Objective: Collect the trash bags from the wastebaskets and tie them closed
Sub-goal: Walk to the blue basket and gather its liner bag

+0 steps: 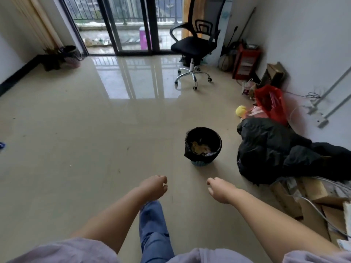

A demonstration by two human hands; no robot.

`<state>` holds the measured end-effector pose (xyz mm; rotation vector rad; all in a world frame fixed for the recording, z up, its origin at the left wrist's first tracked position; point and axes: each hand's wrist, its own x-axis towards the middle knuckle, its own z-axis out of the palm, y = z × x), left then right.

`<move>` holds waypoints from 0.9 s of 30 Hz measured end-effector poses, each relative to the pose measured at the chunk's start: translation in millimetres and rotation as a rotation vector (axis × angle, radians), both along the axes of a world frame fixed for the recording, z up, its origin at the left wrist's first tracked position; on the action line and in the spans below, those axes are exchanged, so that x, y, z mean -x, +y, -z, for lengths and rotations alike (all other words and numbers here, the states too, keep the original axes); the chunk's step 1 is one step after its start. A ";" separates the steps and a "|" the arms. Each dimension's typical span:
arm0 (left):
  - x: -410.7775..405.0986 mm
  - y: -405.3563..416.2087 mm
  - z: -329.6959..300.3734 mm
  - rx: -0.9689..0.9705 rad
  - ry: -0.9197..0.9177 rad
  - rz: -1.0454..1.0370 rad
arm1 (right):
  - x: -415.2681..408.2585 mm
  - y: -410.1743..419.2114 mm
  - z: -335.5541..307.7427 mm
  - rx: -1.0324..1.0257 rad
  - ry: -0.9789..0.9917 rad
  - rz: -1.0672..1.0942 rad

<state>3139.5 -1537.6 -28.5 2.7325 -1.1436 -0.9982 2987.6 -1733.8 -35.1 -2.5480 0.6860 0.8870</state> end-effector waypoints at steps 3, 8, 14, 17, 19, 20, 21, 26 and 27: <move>-87.2 -40.8 12.8 -0.003 -0.008 0.083 | -67.6 -31.9 23.9 -0.002 -0.018 0.105; -223.9 -99.2 12.6 -0.034 -0.009 0.248 | -169.4 -64.1 37.6 -0.061 -0.015 0.317; -308.7 -170.7 36.8 -0.101 0.042 0.340 | -240.4 -106.8 50.1 -0.150 -0.065 0.510; -315.2 -207.4 57.4 -0.092 0.088 0.370 | -252.2 -137.3 67.1 -0.160 -0.065 0.545; -314.3 -226.9 74.5 -0.074 0.119 0.373 | -254.2 -157.0 84.8 -0.160 -0.059 0.558; -314.5 -237.3 86.1 -0.066 0.128 0.372 | -254.1 -167.6 96.4 -0.158 -0.057 0.567; -314.9 -247.1 99.5 -0.066 0.135 0.371 | -252.6 -177.0 110.7 -0.165 -0.051 0.582; -319.5 -297.2 193.7 -0.082 0.157 0.368 | -244.3 -220.6 197.6 -0.158 -0.010 0.689; -319.5 -304.7 214.3 -0.091 0.162 0.383 | -243.5 -226.3 217.9 -0.146 0.012 0.696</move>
